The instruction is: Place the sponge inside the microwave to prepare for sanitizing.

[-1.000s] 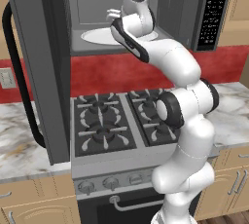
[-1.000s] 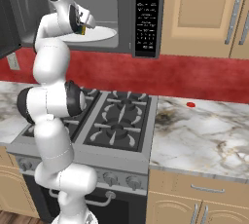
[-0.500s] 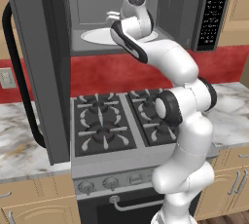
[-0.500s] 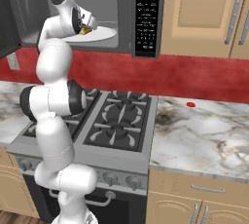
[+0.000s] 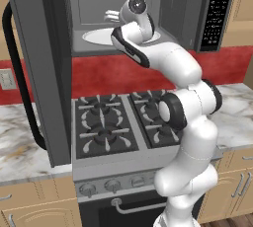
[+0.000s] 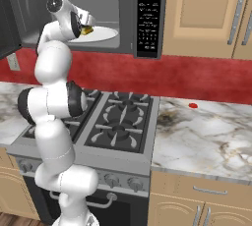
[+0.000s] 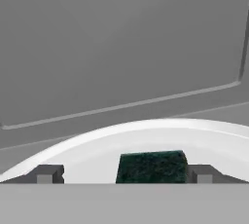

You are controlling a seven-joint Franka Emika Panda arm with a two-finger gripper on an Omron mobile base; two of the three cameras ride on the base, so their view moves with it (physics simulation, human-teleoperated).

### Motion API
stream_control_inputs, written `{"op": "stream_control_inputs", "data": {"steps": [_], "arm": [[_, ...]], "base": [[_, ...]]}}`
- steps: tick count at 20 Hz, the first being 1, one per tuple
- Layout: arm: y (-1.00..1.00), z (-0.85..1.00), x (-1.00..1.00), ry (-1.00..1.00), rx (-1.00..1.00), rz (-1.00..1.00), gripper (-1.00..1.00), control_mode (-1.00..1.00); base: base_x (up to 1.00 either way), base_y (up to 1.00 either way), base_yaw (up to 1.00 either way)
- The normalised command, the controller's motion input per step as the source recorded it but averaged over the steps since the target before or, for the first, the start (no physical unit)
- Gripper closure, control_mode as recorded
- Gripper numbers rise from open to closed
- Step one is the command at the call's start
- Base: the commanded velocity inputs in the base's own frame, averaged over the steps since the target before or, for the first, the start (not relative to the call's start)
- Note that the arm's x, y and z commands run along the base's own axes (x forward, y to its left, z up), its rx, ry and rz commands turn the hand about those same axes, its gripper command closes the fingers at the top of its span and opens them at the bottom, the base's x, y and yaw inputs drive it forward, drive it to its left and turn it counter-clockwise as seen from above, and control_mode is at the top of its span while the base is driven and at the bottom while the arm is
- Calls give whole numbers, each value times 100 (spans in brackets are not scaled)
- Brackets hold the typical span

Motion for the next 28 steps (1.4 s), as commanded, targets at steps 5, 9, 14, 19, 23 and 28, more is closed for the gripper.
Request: {"op": "stream_control_inputs", "data": {"steps": [5,9,14,19,23,28], "arm": [[0,3,-14,0,0,0,-100,-100],[0,35,-58,-2,0,0,-100,-100],[0,38,-73,-4,0,1,-100,-100],[0,23,-96,-9,0,3,-100,-100],[0,40,-99,0,-3,7,-100,-100],[0,22,-100,0,-2,8,-100,-100]], "base": [[0,0,0],[0,0,0],[0,0,0],[0,0,0],[0,0,0],[0,0,0]]}}
